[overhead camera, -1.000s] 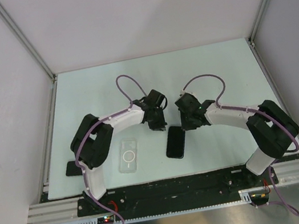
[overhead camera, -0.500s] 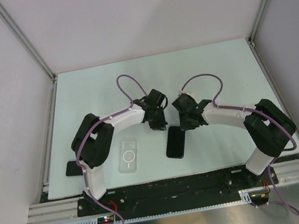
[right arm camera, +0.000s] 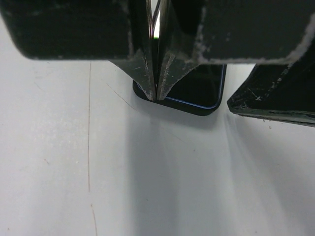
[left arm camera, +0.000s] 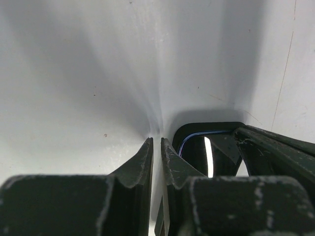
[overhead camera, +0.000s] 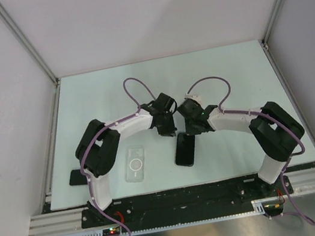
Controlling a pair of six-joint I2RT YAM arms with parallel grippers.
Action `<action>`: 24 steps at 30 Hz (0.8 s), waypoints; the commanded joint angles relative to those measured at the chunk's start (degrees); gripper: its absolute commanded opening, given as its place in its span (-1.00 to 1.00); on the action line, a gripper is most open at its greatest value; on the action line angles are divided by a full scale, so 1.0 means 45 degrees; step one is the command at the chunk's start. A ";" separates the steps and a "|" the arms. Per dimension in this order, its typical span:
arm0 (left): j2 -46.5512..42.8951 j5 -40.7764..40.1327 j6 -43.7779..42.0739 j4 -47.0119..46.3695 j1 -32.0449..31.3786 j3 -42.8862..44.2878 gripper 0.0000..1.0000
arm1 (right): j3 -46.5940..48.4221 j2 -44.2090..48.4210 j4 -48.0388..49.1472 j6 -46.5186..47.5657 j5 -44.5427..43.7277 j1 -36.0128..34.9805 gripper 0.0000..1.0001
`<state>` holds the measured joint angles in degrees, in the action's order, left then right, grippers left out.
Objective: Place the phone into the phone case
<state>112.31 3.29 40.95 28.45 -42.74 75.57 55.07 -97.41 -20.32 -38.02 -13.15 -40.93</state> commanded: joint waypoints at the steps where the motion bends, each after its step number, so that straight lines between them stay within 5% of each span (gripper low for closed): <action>1: -0.0056 0.0120 -0.0252 -0.0067 -0.0055 0.0415 -0.69 | -0.0863 -0.1759 -0.0350 -0.0383 0.0241 -0.0241 -0.83; 24: -0.1120 -0.0145 -0.0775 -0.0050 -0.0529 0.0378 -0.66 | 0.0316 0.1489 -0.0861 0.0766 0.1274 0.1100 -0.50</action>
<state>108.75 3.62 39.77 28.47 -43.68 75.57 56.97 -93.69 -24.01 -35.77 -9.04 -36.34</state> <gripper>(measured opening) 0.176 0.238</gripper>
